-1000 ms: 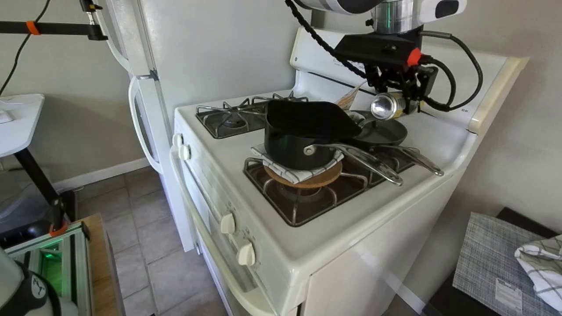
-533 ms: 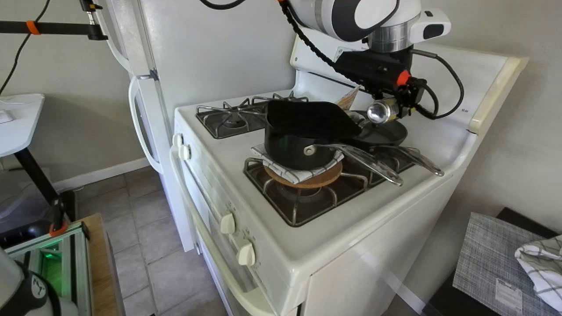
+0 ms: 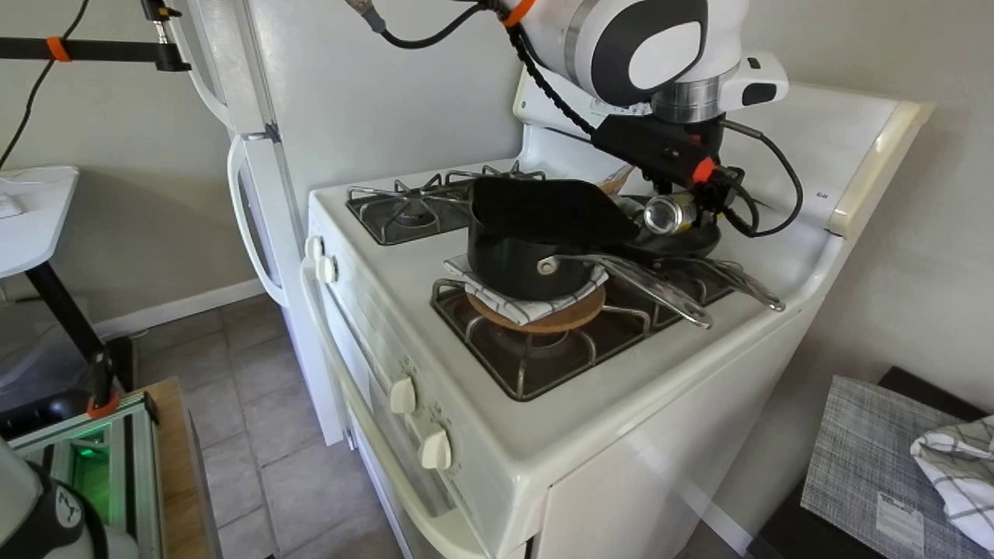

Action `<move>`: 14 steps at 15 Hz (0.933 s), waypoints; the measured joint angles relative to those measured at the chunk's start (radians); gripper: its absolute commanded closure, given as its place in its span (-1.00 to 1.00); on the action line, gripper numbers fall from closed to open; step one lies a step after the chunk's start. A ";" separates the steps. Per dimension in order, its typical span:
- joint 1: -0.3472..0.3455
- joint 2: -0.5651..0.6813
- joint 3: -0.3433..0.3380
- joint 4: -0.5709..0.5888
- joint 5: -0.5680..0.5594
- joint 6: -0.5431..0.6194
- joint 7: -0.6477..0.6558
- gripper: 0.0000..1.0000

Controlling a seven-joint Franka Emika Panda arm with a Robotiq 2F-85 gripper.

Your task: Move the can to the pan

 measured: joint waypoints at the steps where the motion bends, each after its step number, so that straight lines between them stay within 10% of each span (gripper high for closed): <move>1: -0.002 0.010 0.002 0.010 0.000 0.000 0.000 0.26; 14: -0.007 0.046 0.028 0.064 -0.004 -0.080 -0.065 0.26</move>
